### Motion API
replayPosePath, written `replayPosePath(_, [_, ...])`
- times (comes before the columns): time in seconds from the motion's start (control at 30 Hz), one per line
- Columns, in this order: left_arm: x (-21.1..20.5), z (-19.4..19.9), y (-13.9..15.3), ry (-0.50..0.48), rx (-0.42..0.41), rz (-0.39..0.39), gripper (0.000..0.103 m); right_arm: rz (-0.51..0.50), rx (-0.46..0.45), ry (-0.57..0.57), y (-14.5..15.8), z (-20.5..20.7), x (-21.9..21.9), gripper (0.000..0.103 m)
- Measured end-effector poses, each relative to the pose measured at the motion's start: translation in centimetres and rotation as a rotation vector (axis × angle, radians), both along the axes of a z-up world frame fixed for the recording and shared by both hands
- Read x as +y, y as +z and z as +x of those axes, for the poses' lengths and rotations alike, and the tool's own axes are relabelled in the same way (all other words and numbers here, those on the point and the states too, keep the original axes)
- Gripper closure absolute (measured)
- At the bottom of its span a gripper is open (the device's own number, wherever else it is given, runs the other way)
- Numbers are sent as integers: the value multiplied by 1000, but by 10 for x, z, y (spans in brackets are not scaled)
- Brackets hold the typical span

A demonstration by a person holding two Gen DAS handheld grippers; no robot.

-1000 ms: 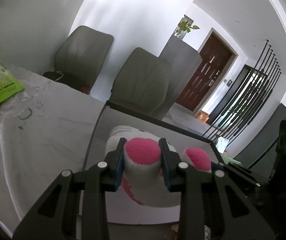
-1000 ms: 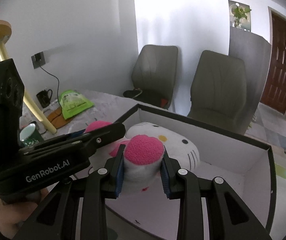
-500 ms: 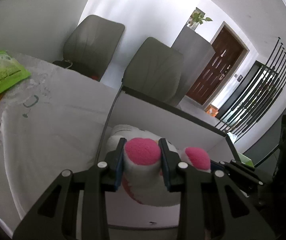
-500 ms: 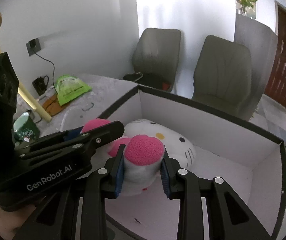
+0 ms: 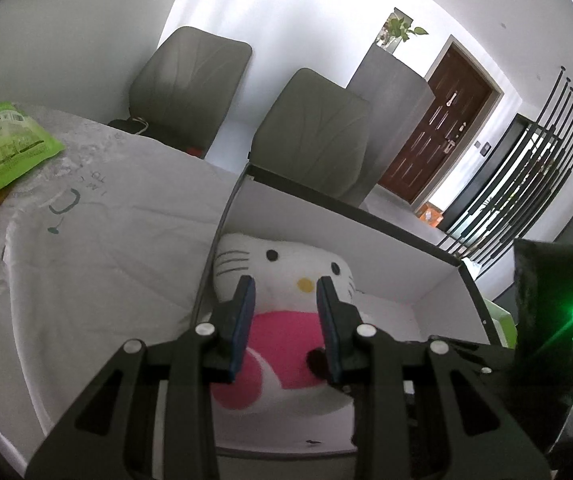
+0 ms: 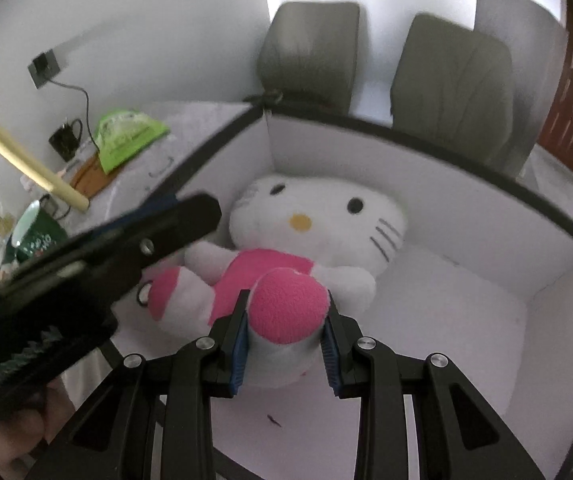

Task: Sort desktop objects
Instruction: 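Lower the plush into the black box and open the right tool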

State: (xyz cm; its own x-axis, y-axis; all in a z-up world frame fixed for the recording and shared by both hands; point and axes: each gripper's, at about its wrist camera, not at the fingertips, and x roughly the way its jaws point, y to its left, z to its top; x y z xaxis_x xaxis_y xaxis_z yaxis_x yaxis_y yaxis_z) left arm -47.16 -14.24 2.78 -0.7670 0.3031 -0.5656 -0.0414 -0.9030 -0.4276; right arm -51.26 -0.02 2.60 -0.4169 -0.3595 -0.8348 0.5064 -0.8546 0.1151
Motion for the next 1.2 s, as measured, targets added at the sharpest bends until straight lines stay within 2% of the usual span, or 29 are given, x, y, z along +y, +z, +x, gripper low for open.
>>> replayPosePath(0.3, [-8, 4, 3, 39, 8, 32, 72, 22, -52, -4, -5, -10, -6, 70])
replayPosePath(0.4, [-12, 5, 2, 30, 10, 76, 72, 17, -77, -14, -6, -16, -5, 70])
replayPosePath(0.5, [-10, 5, 4, 29, 9, 60, 71, 4, -95, -28, -7, -19, -3, 70])
replayPosePath(0.77, [-5, 8, 6, -7, 27, 81, 48, -55, -136, -58, -10, -22, 3, 69])
replayPosePath(0.83, [-4, 9, 9, -9, 36, 84, 42, -75, -148, -61, -11, -22, 4, 64])
replayPosePath(0.87, [-4, 10, 10, -1, 39, 79, 30, -82, -159, -63, -11, -23, 5, 62])
replayPosePath(1.03, [-13, 16, 19, 20, 73, 112, 15, -114, -166, -76, -6, -20, 8, 31])
replayPosePath(1.2, [-15, 24, 32, 23, 109, 124, 4, -110, -110, -118, 14, -9, 20, 23])
